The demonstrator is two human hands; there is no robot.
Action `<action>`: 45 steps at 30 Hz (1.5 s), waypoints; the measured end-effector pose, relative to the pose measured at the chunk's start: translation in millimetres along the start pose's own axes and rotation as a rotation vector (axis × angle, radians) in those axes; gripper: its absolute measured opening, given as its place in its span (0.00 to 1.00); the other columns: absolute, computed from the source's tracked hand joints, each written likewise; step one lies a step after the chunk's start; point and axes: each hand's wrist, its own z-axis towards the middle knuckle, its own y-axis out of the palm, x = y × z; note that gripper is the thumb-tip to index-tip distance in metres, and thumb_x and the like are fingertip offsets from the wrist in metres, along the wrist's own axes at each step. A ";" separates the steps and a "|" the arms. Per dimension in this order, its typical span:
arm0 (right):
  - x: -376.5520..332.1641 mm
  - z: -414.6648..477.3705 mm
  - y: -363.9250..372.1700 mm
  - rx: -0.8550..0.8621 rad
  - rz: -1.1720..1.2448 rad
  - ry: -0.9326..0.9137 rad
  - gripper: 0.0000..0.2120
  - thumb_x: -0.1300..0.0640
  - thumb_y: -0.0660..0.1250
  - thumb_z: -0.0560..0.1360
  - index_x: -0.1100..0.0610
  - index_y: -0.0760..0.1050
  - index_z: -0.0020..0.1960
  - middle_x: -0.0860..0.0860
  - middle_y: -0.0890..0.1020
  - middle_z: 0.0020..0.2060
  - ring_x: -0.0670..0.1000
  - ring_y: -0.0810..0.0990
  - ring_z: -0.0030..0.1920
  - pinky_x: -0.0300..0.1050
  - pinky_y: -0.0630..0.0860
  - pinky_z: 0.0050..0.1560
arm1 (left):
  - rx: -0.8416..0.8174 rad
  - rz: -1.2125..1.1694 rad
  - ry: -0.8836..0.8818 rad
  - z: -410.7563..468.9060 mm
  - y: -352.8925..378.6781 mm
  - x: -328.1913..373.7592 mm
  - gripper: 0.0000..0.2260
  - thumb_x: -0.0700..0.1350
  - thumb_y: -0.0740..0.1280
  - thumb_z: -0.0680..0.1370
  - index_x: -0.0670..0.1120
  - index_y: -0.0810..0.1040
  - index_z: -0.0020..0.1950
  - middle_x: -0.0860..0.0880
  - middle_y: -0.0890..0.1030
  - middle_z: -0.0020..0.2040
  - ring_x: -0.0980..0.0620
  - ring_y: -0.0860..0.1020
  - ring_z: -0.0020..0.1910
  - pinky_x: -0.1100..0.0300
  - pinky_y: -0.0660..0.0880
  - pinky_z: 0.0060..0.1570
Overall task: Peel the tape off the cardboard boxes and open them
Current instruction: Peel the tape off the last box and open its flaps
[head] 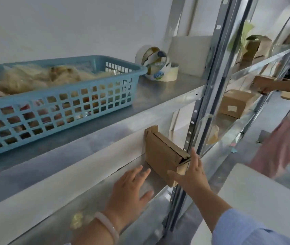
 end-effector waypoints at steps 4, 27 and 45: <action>5.3 17.5 8.7 0.049 0.074 -0.009 0.44 0.45 0.75 0.69 0.40 0.51 0.74 0.51 0.64 0.73 0.57 0.69 0.69 0.58 0.74 0.62 | -0.061 -0.032 -0.071 3.7 3.4 1.1 0.35 0.68 0.48 0.70 0.58 0.60 0.75 0.54 0.61 0.76 0.55 0.59 0.75 0.61 0.52 0.74; -2.5 -46.9 47.1 -0.311 0.026 -0.521 0.24 0.48 0.58 0.80 0.35 0.56 0.73 0.42 0.74 0.65 0.41 0.74 0.59 0.46 0.73 0.65 | 0.172 -1.140 -0.923 -5.2 10.3 -1.3 0.40 0.47 0.75 0.61 0.60 0.62 0.69 0.51 0.83 0.52 0.48 0.83 0.49 0.44 0.81 0.49; -78.9 -49.4 72.7 -0.508 0.064 -0.656 0.30 0.50 0.78 0.64 0.33 0.73 0.62 0.34 0.73 0.58 0.38 0.74 0.59 0.40 0.75 0.59 | 0.801 -0.898 -1.036 -125.7 -65.0 -68.7 0.38 0.65 0.65 0.71 0.56 0.55 0.77 0.51 0.70 0.70 0.50 0.72 0.66 0.49 0.67 0.67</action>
